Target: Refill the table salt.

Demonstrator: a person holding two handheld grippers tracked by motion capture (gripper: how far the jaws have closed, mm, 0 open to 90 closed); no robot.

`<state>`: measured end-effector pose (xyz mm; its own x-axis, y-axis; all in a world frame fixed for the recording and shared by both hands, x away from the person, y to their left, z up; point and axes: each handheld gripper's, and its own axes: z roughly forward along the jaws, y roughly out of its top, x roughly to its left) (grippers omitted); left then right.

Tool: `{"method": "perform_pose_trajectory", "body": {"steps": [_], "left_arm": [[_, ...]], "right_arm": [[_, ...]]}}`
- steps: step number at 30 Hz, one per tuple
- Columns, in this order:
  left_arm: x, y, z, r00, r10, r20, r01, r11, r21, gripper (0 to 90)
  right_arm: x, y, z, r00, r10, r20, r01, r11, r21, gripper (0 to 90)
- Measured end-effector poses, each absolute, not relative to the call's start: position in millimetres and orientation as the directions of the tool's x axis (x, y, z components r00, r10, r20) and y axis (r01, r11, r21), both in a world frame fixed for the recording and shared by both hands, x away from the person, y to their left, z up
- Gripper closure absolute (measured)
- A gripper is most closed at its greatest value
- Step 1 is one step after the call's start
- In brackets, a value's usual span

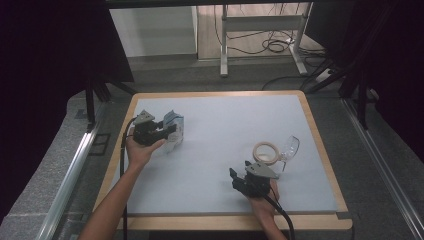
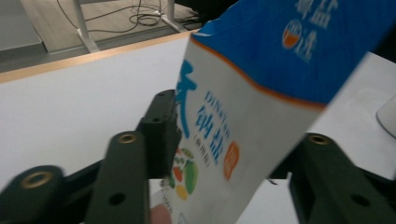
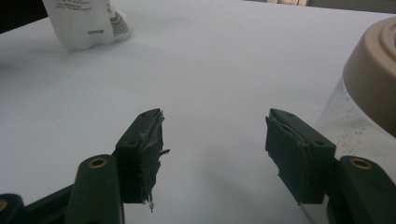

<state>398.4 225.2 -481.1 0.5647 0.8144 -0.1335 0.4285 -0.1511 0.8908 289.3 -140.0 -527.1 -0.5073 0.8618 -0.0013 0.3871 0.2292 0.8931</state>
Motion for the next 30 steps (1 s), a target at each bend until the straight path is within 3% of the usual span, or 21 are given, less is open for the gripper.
{"method": "perform_pose_trajectory", "body": {"steps": [11, 17, 30], "left_arm": [[394, 223, -483, 0.572, 0.806, -0.153, 0.441, -0.145, 0.886, 35.1], [389, 228, -487, 0.583, 0.792, -0.182, 0.463, -0.139, 0.875, 30.9], [362, 237, -497, 0.577, 0.796, -0.180, 0.471, -0.145, 0.870, 32.6]], "right_arm": [[289, -141, -526, -0.506, 0.863, -0.001, 0.386, 0.228, 0.894, 36.9], [289, -141, -526, -0.507, 0.862, 0.000, 0.387, 0.228, 0.894, 36.9], [285, -149, -524, -0.502, 0.865, -0.006, 0.376, 0.224, 0.899, 37.0]]}}
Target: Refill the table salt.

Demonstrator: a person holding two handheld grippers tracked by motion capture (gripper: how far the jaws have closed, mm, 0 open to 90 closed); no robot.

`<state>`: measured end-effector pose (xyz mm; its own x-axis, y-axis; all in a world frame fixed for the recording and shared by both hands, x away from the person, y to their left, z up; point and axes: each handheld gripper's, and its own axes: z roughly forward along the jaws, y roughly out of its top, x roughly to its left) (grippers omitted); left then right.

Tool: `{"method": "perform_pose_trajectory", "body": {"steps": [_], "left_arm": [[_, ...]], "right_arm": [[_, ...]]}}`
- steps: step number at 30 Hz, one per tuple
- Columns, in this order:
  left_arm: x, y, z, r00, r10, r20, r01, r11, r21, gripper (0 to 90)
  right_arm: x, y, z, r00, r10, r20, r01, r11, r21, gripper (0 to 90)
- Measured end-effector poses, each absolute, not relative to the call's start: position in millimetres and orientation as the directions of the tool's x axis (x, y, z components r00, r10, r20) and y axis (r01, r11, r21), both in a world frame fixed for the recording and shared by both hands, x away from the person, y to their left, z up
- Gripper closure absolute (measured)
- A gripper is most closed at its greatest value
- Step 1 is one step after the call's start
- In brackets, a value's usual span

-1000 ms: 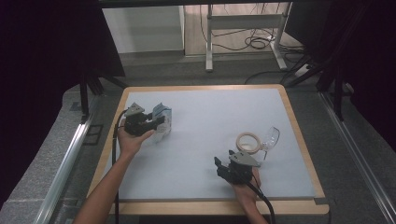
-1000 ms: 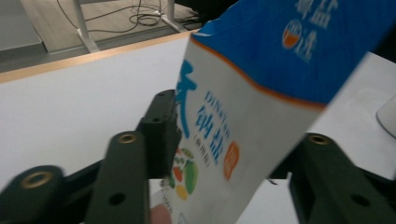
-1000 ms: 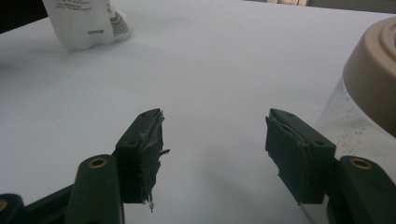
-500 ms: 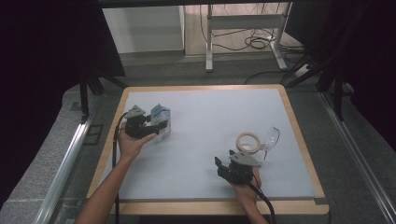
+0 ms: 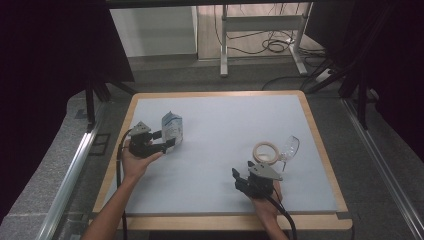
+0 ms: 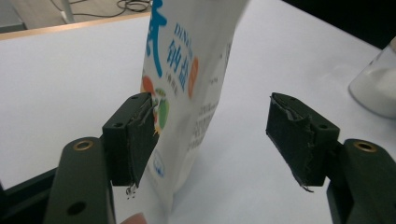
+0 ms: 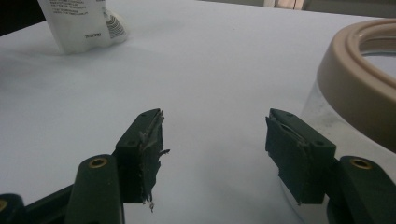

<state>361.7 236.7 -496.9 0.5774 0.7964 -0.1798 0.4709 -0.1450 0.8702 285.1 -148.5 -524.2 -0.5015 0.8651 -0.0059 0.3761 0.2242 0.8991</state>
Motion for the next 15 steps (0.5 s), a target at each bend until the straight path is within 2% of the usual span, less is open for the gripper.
{"method": "perform_pose_trajectory", "body": {"steps": [6, 10, 15], "left_arm": [[343, 240, -504, 0.573, 0.802, -0.168, 0.469, -0.153, 0.870, 32.9], [336, 240, -510, 0.581, 0.794, -0.181, 0.475, -0.150, 0.867, 33.5], [326, 235, -516, 0.601, 0.776, -0.191, 0.483, -0.162, 0.861, 33.6]], "right_arm": [[281, -154, -521, -0.518, 0.855, -0.010, 0.365, 0.231, 0.902, 37.2], [279, -159, -519, -0.528, 0.849, -0.006, 0.359, 0.230, 0.905, 41.7], [278, -167, -518, -0.550, 0.835, 0.006, 0.363, 0.232, 0.903, 51.7]]}}
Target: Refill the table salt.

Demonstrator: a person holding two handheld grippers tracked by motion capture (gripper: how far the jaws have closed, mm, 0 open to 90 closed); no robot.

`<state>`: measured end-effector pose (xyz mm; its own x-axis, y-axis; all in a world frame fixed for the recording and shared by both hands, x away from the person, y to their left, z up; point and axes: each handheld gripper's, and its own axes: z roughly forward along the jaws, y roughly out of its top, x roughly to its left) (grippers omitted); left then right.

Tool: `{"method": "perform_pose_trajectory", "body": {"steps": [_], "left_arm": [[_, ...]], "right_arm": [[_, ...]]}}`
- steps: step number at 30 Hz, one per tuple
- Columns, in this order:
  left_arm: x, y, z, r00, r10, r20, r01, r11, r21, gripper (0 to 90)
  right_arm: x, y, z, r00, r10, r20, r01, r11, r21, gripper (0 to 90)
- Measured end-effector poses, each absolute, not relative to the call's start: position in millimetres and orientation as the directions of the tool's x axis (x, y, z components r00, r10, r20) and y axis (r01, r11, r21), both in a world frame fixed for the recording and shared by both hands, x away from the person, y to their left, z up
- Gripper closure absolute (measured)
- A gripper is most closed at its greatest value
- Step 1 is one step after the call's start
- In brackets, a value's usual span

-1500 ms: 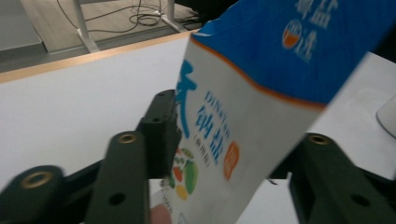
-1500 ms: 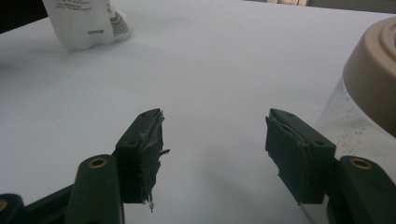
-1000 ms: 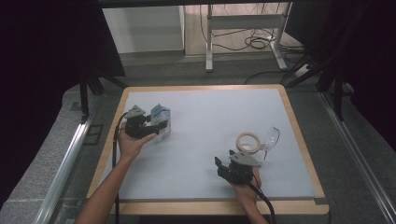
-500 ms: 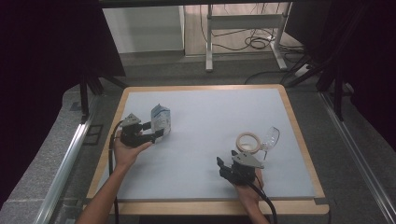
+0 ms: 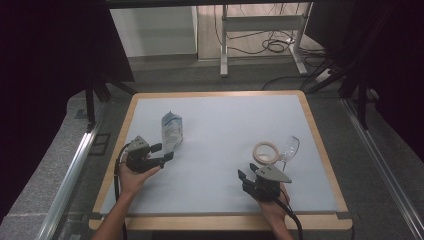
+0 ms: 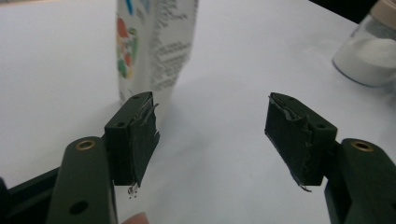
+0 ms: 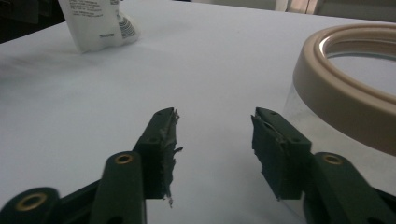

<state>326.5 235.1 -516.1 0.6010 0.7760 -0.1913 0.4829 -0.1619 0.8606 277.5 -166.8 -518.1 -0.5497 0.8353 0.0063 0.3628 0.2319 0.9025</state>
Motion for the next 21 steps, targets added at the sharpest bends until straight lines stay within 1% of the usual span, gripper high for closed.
{"method": "perform_pose_trajectory", "body": {"steps": [3, 5, 12, 15, 19, 21], "left_arm": [[322, 232, -519, 0.613, 0.767, -0.190, 0.481, -0.171, 0.860, 33.4], [314, 226, -524, 0.623, 0.758, -0.192, 0.484, -0.180, 0.856, 33.4], [307, 215, -535, 0.635, 0.743, -0.209, 0.499, -0.189, 0.846, 34.2], [305, 212, -535, 0.641, 0.743, -0.192, 0.499, -0.214, 0.839, 34.1], [301, 210, -536, 0.648, 0.735, -0.200, 0.502, -0.215, 0.838, 34.4], [298, 208, -537, 0.651, 0.733, -0.197, 0.501, -0.221, 0.837, 34.5]], "right_arm": [[277, -170, -518, -0.556, 0.831, 0.005, 0.363, 0.238, 0.901, 55.7], [275, -175, -517, -0.567, 0.824, 0.002, 0.356, 0.242, 0.903, 63.0], [270, -182, -516, -0.586, 0.810, -0.014, 0.338, 0.260, 0.905, 77.2], [267, -189, -515, -0.585, 0.811, -0.013, 0.331, 0.254, 0.909, 83.2], [265, -199, -510, -0.592, 0.806, -0.007, 0.325, 0.247, 0.913, 89.3], [263, -204, -508, -0.595, 0.804, -0.007, 0.322, 0.246, 0.914, 89.6]]}}
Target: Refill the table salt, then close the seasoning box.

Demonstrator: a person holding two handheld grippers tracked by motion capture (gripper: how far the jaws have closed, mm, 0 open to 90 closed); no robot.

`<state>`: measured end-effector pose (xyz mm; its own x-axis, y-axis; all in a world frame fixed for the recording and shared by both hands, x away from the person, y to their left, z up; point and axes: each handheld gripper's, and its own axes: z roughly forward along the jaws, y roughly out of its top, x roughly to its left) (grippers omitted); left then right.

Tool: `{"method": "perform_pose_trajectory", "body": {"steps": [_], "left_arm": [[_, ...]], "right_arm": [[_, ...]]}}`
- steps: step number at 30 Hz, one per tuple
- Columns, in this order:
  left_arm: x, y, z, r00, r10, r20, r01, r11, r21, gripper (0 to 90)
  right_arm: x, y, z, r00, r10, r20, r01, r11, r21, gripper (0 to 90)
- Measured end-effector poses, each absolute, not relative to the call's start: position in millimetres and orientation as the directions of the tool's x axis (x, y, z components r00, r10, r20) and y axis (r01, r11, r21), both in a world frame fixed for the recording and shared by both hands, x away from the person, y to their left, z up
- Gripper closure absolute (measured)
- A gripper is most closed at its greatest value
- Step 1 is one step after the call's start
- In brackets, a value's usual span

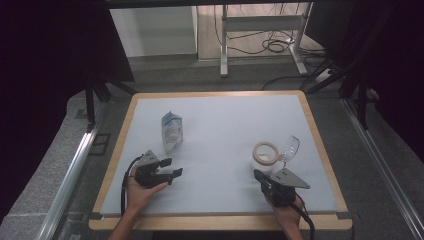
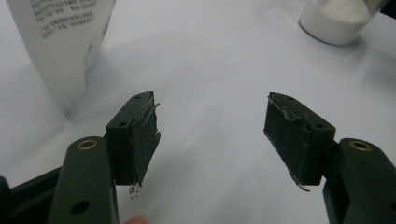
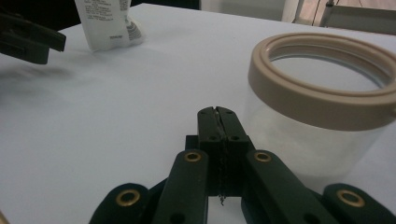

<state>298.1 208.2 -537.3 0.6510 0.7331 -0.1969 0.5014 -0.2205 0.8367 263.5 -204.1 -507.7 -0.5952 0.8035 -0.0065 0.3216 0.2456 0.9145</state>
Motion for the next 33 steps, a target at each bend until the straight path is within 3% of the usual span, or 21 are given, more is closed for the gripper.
{"method": "perform_pose_trajectory", "body": {"steps": [8, 33], "left_arm": [[295, 204, -538, 0.658, 0.728, -0.193, 0.495, -0.225, 0.839, 34.1], [299, 189, -543, 0.698, 0.693, -0.180, 0.495, -0.286, 0.820, 33.9]], "right_arm": [[260, -228, -497, -0.578, 0.816, 0.007, 0.307, 0.209, 0.929, 89.7], [260, -288, -480, -0.402, 0.914, 0.057, 0.292, 0.069, 0.954, 89.7]]}}
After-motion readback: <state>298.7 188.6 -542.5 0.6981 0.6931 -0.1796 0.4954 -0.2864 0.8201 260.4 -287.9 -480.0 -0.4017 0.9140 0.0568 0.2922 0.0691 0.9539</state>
